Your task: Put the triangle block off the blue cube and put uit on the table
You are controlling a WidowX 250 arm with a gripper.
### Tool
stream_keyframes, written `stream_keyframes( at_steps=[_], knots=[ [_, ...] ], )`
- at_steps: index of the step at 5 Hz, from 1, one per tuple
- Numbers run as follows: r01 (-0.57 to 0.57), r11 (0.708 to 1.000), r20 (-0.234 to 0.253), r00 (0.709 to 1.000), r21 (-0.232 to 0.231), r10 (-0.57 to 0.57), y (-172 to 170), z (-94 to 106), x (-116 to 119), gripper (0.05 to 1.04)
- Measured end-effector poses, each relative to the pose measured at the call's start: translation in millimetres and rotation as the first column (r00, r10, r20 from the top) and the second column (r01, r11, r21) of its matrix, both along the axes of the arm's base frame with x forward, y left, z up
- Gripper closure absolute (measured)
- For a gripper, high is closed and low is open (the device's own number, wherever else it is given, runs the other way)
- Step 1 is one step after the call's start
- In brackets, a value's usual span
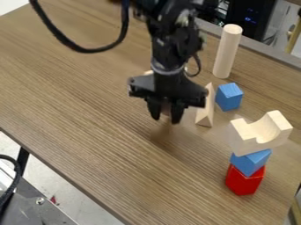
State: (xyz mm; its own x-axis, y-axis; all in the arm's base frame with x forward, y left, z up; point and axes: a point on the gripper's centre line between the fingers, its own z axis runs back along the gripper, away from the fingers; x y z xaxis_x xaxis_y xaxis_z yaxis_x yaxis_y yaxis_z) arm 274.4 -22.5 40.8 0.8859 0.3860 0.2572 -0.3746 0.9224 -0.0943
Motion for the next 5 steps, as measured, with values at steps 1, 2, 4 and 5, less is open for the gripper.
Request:
stream_keyframes(
  at_steps=[1, 2, 4, 5],
  knots=[
    [0.012, 0.999, 0.005, 1.0, -0.033, -0.012, -5.0, -11.3, -1.2, 0.738],
    [0.032, 0.999, -0.013, 0.999, -0.022, -0.032, -4.5, -18.4, 0.4, 0.694],
    [0.038, 0.999, -0.06, 0.998, 0.037, -0.036, 3.6, -14.0, -3.8, 0.12],
    [0.022, 0.996, -0.02, 1.0, 0.088, -0.02, 11.3, 25.9, 6.5, 0.086]
  ],
)
